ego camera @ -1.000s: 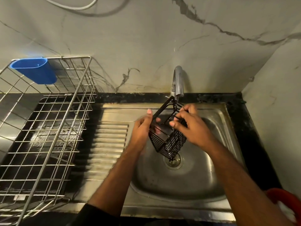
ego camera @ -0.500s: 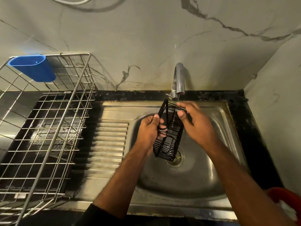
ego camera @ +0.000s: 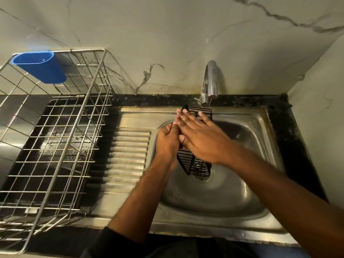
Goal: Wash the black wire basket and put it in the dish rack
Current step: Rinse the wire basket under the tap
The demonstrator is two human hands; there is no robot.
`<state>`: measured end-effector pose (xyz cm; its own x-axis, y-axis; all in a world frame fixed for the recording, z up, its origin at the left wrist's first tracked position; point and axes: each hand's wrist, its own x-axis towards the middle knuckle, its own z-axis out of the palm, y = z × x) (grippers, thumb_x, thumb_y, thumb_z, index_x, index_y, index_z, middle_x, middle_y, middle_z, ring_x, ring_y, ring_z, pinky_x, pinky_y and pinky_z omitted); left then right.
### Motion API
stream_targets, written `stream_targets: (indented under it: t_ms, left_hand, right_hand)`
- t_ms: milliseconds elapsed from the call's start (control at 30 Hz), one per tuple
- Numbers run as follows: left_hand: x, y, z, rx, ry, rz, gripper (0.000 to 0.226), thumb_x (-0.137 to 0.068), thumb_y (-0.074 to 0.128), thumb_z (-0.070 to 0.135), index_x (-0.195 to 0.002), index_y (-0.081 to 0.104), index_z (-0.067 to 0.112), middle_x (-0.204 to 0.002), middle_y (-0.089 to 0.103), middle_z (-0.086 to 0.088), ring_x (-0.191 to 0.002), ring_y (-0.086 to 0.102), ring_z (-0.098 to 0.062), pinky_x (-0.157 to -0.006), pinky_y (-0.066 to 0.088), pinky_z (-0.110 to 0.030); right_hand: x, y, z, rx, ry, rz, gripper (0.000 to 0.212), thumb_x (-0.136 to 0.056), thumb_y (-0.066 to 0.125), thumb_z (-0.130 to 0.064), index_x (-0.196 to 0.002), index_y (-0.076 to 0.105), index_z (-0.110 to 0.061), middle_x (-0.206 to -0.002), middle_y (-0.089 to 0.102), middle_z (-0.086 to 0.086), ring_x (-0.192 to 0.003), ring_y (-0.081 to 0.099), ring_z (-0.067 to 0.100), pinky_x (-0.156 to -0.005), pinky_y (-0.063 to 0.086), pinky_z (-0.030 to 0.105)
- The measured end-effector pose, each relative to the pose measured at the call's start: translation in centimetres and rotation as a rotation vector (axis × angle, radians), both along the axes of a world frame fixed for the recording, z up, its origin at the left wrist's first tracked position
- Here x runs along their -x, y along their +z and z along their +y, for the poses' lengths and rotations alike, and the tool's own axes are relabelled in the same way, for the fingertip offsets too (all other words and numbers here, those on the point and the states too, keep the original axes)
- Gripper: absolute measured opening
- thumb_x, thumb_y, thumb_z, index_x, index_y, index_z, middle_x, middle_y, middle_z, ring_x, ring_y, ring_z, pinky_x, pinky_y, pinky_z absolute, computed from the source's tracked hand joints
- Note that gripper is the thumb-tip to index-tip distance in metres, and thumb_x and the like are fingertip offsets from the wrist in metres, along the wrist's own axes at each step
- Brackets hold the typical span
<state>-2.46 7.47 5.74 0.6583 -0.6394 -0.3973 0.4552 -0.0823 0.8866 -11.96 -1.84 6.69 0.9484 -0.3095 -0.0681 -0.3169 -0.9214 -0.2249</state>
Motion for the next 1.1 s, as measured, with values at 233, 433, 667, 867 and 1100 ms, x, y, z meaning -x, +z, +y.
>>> stream_targets:
  t_ms: [233,433,667,867,1100]
  left_hand:
    - [0.6,-0.6,0.7,-0.041,-0.016,-0.018,0.036,-0.11,0.04,0.025,-0.082,0.057,0.011,-0.051,0.065,-0.002,-0.038,0.057,-0.01,-0.035,0.038,-0.017]
    - [0.0,-2.0,1.2,-0.034,0.045,-0.008,0.033,-0.11,0.04,0.026,-0.087,0.058,0.011,-0.056,0.067,-0.001,-0.043,0.063,-0.01,-0.04,0.043,-0.019]
    - [-0.3,-3.4,1.4,-0.089,0.091,0.068,0.036,-0.111,0.037,0.027,-0.082,0.055,0.015,-0.061,0.062,-0.004,-0.044,0.061,-0.009,-0.04,0.044,-0.018]
    - [-1.7,-5.8,1.6,-0.009,0.187,0.275,0.039,-0.111,0.035,0.033,-0.079,0.051,0.017,-0.066,0.047,-0.003,-0.043,0.051,-0.006,-0.04,0.04,-0.017]
    - [-1.9,-8.1,1.8,0.043,0.214,0.474,0.041,-0.11,0.034,0.039,-0.073,0.043,0.024,-0.042,0.035,0.01,-0.032,0.029,-0.004,-0.035,0.024,-0.017]
  right_hand:
    - [-0.2,-1.1,-6.7,-0.269,-0.333,0.006,0.058,-0.106,0.023,-0.047,-0.154,0.028,-0.014,-0.165,0.015,0.01,-0.152,0.011,0.03,-0.123,0.012,0.048]
    - [-1.4,-0.1,-6.0,-1.063,-0.813,-0.705,0.025,-0.105,0.044,-0.017,-0.103,0.067,-0.006,-0.088,0.067,0.001,-0.073,0.06,0.009,-0.062,0.049,0.015]
    - [-2.7,1.4,-7.0,-1.832,-1.011,-0.762,0.022,-0.1,0.042,-0.01,-0.091,0.062,-0.008,-0.073,0.062,0.005,-0.056,0.06,0.011,-0.047,0.047,0.019]
    - [-2.6,2.0,-6.6,-1.713,-0.891,-0.728,0.018,-0.103,0.046,-0.012,-0.097,0.061,-0.005,-0.083,0.064,0.008,-0.069,0.062,0.013,-0.058,0.054,0.021]
    - [-1.5,1.8,-6.2,-1.418,-0.755,-0.525,0.022,-0.103,0.049,-0.014,-0.108,0.066,-0.002,-0.092,0.071,0.008,-0.083,0.07,0.017,-0.07,0.058,0.026]
